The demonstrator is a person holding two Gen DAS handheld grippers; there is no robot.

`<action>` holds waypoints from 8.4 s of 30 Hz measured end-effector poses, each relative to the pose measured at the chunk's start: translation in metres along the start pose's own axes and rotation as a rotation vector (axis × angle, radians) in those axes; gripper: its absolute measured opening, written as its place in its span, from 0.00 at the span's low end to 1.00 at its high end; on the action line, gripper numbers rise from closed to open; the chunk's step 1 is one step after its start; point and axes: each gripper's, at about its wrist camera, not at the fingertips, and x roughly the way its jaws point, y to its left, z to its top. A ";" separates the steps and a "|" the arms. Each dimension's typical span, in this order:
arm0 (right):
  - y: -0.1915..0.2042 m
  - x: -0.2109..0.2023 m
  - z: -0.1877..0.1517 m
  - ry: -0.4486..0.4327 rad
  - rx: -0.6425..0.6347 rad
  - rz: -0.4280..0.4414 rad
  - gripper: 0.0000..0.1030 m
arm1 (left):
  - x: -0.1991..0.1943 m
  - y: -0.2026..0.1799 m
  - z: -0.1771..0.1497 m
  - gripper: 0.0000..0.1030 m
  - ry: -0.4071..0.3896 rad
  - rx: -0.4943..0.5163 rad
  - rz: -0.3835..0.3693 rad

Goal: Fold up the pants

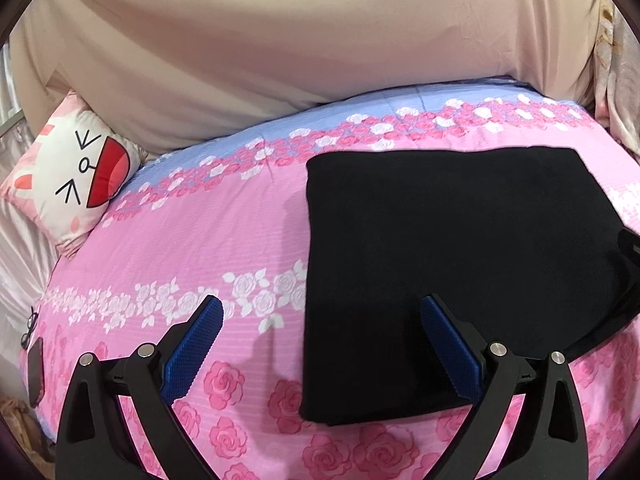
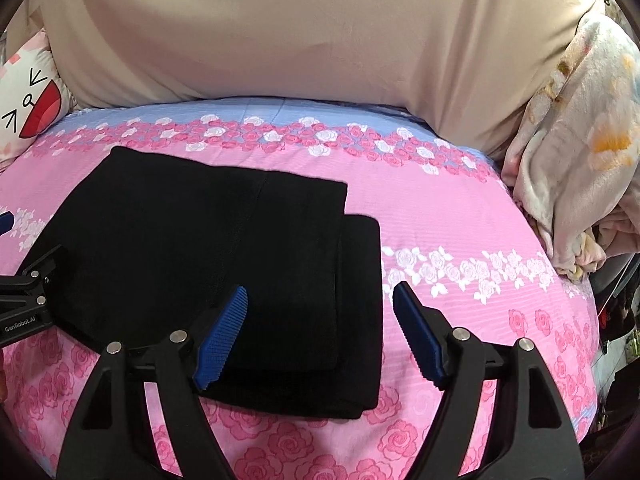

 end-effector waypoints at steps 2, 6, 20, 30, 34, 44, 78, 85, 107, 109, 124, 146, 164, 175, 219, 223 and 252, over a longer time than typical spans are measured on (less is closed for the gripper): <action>-0.009 0.001 -0.005 0.012 0.042 0.035 0.71 | 0.006 0.003 -0.005 0.95 0.018 -0.003 0.000; -0.045 0.004 -0.020 0.049 0.213 0.187 0.71 | 0.013 0.022 -0.014 0.95 0.059 -0.067 -0.080; -0.085 0.008 -0.059 0.122 0.336 0.355 0.72 | 0.036 0.037 -0.031 0.88 0.199 -0.190 -0.395; -0.069 0.009 -0.048 0.083 0.344 0.453 0.18 | 0.018 0.038 -0.023 0.21 0.181 -0.098 -0.509; -0.071 -0.008 -0.051 0.106 0.315 0.456 0.17 | 0.008 0.047 -0.029 0.20 0.203 -0.070 -0.509; -0.080 -0.056 -0.031 -0.074 0.315 0.342 0.30 | -0.029 0.071 -0.022 0.62 0.088 -0.078 -0.371; 0.217 0.100 0.105 0.105 -0.132 0.533 0.39 | 0.011 0.141 -0.023 0.81 0.042 -0.224 0.124; 0.186 0.043 0.103 -0.090 -0.138 0.436 0.39 | -0.005 0.123 -0.011 0.81 -0.007 -0.175 0.085; 0.004 0.041 0.046 -0.028 0.151 0.279 0.53 | -0.027 0.004 0.011 0.83 -0.040 0.023 -0.005; 0.007 0.065 0.033 0.007 0.145 0.266 0.52 | -0.023 0.006 0.012 0.83 -0.029 0.009 -0.005; 0.000 0.001 0.032 -0.026 0.228 0.410 0.55 | -0.015 0.027 0.006 0.84 -0.014 -0.032 -0.002; -0.002 -0.027 -0.003 0.039 0.183 0.317 0.56 | -0.009 0.063 -0.009 0.84 0.014 -0.115 -0.018; -0.028 -0.068 -0.001 -0.040 0.240 0.214 0.65 | -0.013 0.060 0.000 0.84 0.000 -0.099 0.043; -0.057 -0.067 0.003 -0.093 0.304 0.223 0.65 | -0.031 0.022 0.026 0.84 -0.061 -0.047 0.044; -0.097 -0.013 -0.037 0.136 0.484 0.484 0.81 | 0.027 0.104 0.004 0.83 0.305 -0.405 -0.640; -0.101 0.000 -0.039 0.190 0.509 0.507 0.82 | 0.027 0.103 0.001 0.83 0.309 -0.342 -0.615; -0.062 0.046 -0.015 0.286 0.491 0.639 0.92 | 0.062 0.026 0.008 0.88 0.406 -0.128 -0.625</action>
